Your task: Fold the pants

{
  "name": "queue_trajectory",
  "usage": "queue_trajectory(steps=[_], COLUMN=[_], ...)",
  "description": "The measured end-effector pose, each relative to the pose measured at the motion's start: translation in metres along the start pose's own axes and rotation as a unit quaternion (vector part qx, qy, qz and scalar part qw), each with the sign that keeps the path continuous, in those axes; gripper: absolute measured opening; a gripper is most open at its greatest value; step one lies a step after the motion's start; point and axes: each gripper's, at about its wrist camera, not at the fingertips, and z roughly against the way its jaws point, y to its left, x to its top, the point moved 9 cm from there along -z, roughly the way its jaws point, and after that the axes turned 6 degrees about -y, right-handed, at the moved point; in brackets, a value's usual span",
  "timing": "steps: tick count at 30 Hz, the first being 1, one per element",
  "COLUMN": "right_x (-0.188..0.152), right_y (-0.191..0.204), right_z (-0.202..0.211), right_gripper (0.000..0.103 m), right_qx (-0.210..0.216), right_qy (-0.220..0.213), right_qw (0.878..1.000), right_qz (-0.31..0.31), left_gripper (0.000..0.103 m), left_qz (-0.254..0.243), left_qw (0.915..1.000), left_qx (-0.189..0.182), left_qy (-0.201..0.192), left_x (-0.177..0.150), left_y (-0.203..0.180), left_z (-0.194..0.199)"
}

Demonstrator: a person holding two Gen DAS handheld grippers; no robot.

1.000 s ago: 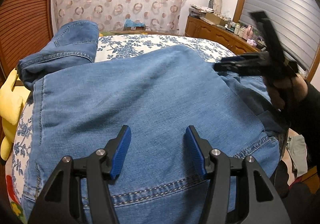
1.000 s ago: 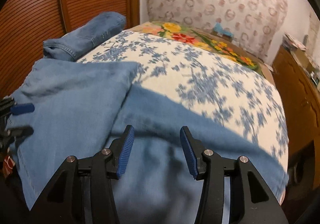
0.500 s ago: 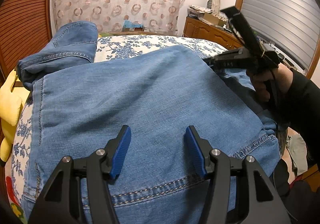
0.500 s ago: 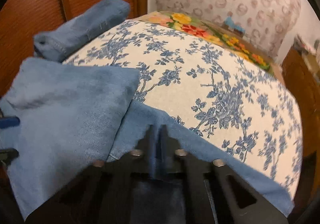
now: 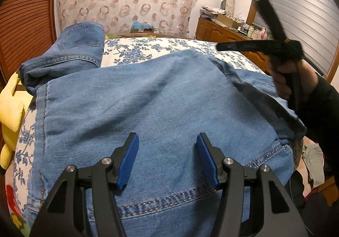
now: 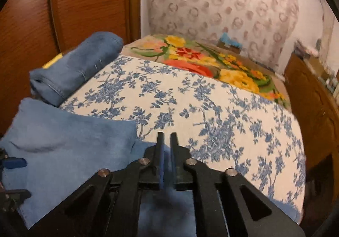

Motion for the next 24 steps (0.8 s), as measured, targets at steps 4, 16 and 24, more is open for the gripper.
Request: queue_trajectory(steps=[4, 16, 24], right_x=[-0.017, -0.108, -0.162], right_y=[-0.011, -0.053, -0.09], right_z=[0.036, 0.134, 0.177], right_gripper=[0.035, 0.049, 0.053], right_qx=[0.001, -0.058, -0.107], right_qy=[-0.009, -0.018, -0.008], right_qw=[1.0, 0.997, 0.99], right_qz=[-0.007, -0.049, -0.089], left_gripper=[0.056, 0.056, 0.056], left_qz=[0.004, -0.025, -0.039], left_qw=[1.0, 0.9996, 0.9991], left_qx=[0.002, 0.002, -0.011], left_qy=[-0.009, -0.011, -0.008], left_x=[0.006, 0.018, 0.022], left_y=[-0.002, -0.029, -0.046], left_z=[0.003, 0.003, -0.003])
